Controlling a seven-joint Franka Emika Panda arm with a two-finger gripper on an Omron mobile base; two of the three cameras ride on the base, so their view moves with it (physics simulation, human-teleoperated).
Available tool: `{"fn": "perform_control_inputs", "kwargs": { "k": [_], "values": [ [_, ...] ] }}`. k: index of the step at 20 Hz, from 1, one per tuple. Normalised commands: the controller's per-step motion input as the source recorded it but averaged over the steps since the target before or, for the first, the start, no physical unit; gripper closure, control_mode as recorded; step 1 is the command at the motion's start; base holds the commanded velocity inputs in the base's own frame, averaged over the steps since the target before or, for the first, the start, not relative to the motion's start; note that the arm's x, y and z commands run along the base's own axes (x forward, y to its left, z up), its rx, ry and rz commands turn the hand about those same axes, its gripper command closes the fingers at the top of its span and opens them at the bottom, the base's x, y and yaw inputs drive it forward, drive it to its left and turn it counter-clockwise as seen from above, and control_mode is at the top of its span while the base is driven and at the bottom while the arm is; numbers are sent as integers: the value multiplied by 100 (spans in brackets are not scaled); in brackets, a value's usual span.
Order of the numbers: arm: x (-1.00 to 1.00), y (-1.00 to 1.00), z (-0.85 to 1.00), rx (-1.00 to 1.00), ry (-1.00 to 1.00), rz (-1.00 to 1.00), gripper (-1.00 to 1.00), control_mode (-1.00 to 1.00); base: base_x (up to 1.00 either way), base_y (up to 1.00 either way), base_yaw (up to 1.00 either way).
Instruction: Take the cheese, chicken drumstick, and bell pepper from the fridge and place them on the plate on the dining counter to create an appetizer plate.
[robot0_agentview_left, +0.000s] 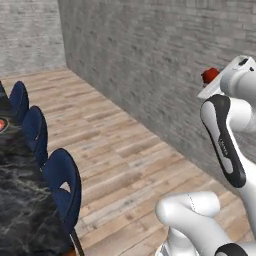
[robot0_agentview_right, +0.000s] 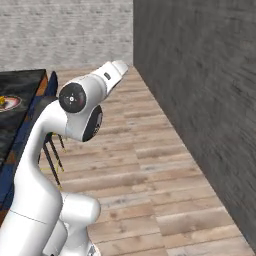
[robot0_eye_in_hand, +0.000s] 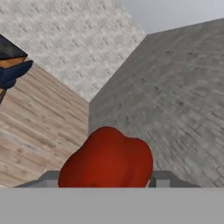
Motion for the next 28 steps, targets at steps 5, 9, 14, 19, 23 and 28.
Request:
{"fn": "perform_control_inputs", "kwargs": {
  "k": [5,9,14,19,23,28],
  "values": [
    [0,0,0,0,0,0,100,100,100,-45,66],
    [0,0,0,0,0,0,100,100,100,-44,64],
    [0,0,0,0,0,0,100,100,100,-47,62],
    [0,0,0,0,0,0,100,100,100,-48,62],
    [0,0,0,0,0,0,100,100,100,-45,65],
    [0,0,0,0,0,0,100,100,100,-49,66]
  ]
}}
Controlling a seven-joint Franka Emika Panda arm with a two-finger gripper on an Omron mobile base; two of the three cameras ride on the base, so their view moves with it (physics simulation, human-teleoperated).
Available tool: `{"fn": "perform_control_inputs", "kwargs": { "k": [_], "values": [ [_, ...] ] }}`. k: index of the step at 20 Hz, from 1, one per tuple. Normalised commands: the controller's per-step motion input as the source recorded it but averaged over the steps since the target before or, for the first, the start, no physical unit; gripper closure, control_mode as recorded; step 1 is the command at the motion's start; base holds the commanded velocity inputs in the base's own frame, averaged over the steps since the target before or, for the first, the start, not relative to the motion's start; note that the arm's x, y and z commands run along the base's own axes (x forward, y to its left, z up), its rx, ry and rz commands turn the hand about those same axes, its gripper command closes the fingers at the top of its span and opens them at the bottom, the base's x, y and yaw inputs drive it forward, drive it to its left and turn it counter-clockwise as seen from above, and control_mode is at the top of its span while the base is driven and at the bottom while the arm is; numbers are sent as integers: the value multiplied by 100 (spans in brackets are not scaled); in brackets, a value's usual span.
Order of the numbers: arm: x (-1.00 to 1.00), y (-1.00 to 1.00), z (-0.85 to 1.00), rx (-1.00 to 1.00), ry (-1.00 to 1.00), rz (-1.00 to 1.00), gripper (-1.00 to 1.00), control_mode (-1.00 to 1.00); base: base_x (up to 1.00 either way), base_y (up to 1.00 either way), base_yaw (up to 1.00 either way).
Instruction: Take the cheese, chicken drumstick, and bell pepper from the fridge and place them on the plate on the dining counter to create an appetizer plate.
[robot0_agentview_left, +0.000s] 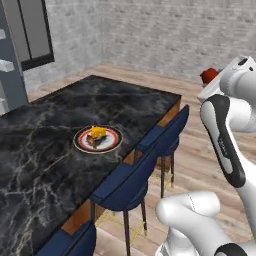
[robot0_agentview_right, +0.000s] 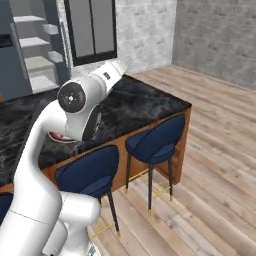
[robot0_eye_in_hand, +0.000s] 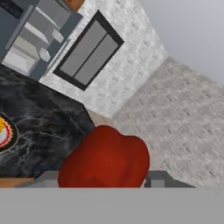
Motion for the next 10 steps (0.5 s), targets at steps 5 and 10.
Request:
{"fn": "perform_control_inputs", "kwargs": {
  "k": [5,10],
  "values": [
    [0,0,0,0,0,0,100,100,100,-53,67],
    [0,0,0,0,0,0,100,100,98,-46,66]
  ]
}}
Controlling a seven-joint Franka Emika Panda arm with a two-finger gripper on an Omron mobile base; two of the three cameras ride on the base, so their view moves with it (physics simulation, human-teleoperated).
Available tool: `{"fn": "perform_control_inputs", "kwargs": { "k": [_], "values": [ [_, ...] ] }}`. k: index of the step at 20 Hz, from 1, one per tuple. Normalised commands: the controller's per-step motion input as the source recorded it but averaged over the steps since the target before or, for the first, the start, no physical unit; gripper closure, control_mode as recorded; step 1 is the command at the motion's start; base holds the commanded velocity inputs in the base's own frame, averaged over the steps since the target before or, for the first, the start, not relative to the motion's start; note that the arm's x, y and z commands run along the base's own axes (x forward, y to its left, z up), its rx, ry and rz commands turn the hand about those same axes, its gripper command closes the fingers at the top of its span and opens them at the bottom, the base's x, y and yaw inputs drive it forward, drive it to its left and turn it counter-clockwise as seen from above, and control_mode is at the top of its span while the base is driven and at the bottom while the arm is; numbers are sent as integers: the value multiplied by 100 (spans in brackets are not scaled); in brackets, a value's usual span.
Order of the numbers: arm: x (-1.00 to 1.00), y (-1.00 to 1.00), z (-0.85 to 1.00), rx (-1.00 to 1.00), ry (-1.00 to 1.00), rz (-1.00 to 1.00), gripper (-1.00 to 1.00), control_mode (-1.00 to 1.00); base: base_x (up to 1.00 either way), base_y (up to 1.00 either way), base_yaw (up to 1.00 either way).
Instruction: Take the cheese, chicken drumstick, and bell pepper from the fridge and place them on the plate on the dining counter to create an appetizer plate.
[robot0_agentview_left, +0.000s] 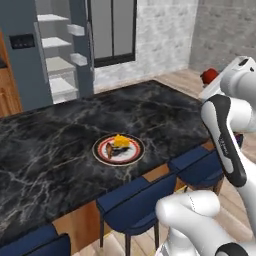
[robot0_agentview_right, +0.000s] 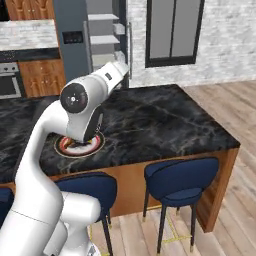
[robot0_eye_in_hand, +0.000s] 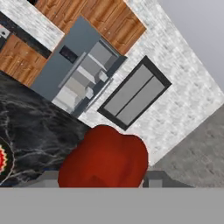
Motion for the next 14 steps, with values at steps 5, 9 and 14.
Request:
{"fn": "perform_control_inputs", "kwargs": {
  "k": [5,9,14],
  "values": [
    [0,0,0,0,0,0,100,100,88,-24,64],
    [0,0,0,0,0,0,100,100,81,-19,61],
    [0,0,0,0,0,0,100,100,52,-6,56]
  ]
}}
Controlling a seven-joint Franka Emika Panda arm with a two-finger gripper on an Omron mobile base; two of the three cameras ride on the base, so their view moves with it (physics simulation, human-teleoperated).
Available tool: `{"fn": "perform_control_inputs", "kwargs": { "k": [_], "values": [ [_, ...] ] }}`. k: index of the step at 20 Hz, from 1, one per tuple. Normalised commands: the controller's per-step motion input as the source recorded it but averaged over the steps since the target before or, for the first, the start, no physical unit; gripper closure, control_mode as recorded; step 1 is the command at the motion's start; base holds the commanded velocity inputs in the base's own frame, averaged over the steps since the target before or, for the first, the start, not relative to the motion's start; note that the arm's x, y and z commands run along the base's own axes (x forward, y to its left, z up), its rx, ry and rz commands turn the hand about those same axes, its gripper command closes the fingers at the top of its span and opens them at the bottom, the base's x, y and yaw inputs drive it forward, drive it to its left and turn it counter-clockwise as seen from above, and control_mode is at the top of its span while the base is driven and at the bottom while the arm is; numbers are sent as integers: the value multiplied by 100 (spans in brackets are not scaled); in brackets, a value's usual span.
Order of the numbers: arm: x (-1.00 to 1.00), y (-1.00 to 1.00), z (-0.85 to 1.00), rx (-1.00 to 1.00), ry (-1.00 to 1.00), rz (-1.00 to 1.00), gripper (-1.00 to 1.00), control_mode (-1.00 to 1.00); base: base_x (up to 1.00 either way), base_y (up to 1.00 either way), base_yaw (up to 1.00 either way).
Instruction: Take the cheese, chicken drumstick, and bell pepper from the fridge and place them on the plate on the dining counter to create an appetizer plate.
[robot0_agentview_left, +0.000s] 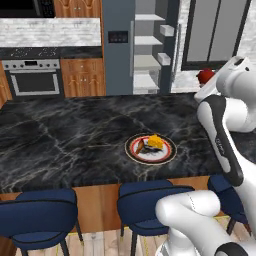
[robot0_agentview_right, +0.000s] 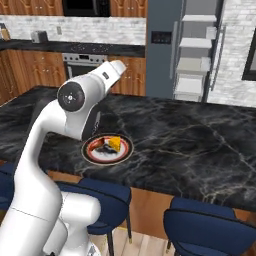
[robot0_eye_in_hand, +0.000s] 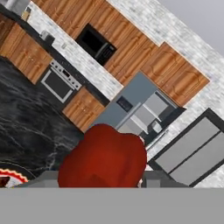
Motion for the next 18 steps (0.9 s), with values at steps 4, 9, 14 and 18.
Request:
{"fn": "perform_control_inputs", "kwargs": {
  "k": [4,9,14,18],
  "values": [
    [31,0,-19,0,0,24,100,-100,28,0,26],
    [61,0,-53,0,7,40,100,-100,0,0,0],
    [63,2,-50,0,13,30,100,-100,0,0,0],
    [63,15,-37,-4,17,14,100,-100,0,0,0]
  ]
}}
